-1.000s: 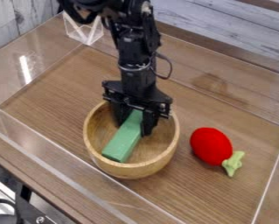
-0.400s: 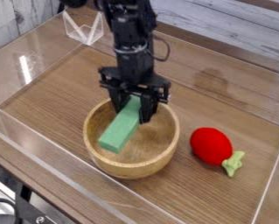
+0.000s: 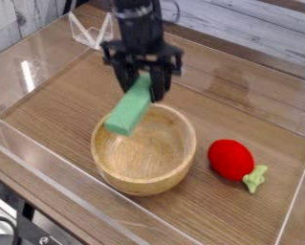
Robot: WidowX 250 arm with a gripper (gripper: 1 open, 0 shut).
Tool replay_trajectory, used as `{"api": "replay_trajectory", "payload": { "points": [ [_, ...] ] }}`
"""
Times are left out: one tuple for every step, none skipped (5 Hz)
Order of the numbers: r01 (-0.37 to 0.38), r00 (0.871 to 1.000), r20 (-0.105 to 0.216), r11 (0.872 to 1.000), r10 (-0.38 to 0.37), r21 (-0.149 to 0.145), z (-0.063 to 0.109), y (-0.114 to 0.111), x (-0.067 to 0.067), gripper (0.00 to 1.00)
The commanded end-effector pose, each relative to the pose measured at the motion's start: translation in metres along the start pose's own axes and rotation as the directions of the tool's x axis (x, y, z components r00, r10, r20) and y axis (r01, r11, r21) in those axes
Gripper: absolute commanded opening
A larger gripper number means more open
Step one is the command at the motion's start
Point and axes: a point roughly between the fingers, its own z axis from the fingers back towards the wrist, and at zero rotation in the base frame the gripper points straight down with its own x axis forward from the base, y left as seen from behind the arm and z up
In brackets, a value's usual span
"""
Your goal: Remove the green block from the brown bowl and put it on the table
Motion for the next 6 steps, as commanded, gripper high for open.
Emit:
{"api": "replay_trajectory", "payload": {
  "points": [
    [0.037, 0.997, 0.072, 0.999, -0.036, -0.002, 0.033, 0.008, 0.014, 0.00],
    [0.083, 0.994, 0.077, 0.997, -0.083, 0.002, 0.036, 0.005, 0.014, 0.00],
    [0.099, 0.992, 0.083, 0.995, -0.098, 0.000, 0.031, 0.007, 0.019, 0.00],
    [0.108, 0.990, 0.090, 0.994, -0.108, -0.002, 0.027, 0.009, 0.023, 0.00],
    [0.110, 0.989, 0.099, 0.994, -0.110, -0.002, 0.025, 0.012, 0.026, 0.00],
    [0.111, 0.988, 0.106, 0.994, -0.110, 0.000, 0.025, 0.015, 0.029, 0.00]
  ]
}}
